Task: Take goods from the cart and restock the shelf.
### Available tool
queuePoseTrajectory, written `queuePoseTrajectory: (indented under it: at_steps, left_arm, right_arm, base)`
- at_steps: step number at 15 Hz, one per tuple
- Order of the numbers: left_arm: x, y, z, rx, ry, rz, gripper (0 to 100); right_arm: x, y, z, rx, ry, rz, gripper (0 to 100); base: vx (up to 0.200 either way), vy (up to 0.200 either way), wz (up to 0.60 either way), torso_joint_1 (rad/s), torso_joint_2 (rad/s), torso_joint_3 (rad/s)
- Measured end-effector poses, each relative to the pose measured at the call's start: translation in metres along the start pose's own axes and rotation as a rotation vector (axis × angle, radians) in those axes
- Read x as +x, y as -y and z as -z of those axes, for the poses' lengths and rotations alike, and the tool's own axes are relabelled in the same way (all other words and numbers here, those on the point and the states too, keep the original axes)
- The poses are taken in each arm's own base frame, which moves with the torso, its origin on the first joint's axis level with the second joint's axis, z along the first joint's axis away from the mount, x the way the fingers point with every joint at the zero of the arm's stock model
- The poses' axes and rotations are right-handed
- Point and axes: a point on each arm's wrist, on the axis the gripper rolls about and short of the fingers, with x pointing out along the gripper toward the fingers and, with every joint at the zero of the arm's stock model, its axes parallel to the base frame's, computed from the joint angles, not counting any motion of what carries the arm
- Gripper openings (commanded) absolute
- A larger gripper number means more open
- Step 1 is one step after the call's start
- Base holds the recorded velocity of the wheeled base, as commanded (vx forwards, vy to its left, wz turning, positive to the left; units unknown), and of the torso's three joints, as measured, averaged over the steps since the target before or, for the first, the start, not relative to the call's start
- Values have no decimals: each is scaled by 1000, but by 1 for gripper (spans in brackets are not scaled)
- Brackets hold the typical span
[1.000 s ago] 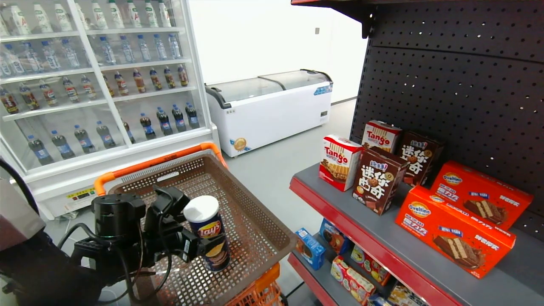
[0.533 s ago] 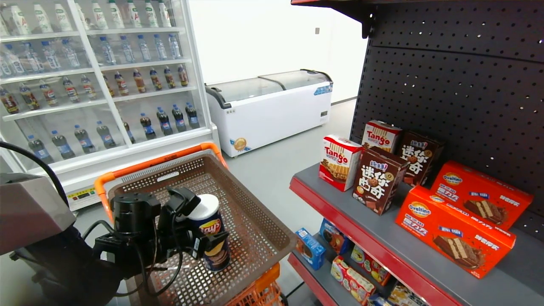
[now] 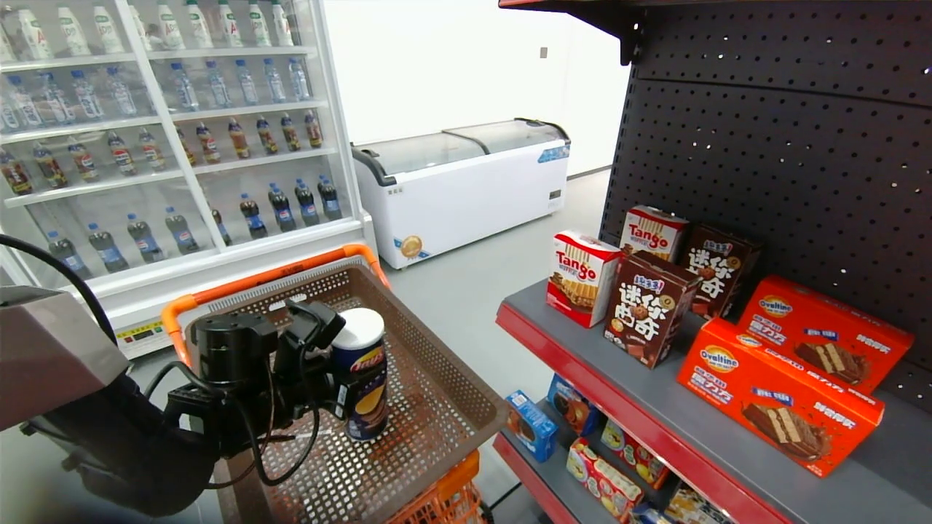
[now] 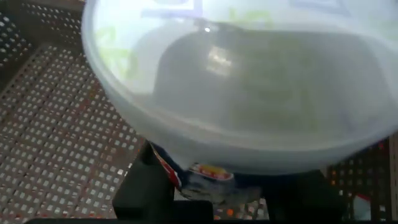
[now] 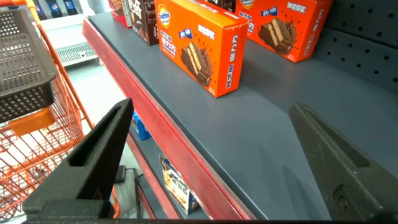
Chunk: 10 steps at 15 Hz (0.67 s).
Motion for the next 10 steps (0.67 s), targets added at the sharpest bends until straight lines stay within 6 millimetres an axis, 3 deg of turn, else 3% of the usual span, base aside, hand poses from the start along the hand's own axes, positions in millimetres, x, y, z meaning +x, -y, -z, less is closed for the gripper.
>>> queuePoseTrajectory:
  at_steps: [5,10]
  left_arm:
    - [-31,0,-30,-25,27,-64,0]
    - [-84,5,-56,-137,23,-134,0]
  right_arm:
    - [0,0,0,0,0,0,100]
    - [0,0,0,0,0,0,100]
  base:
    - [0,0,0,0,0,0]
    - [0,0,0,0,0,0]
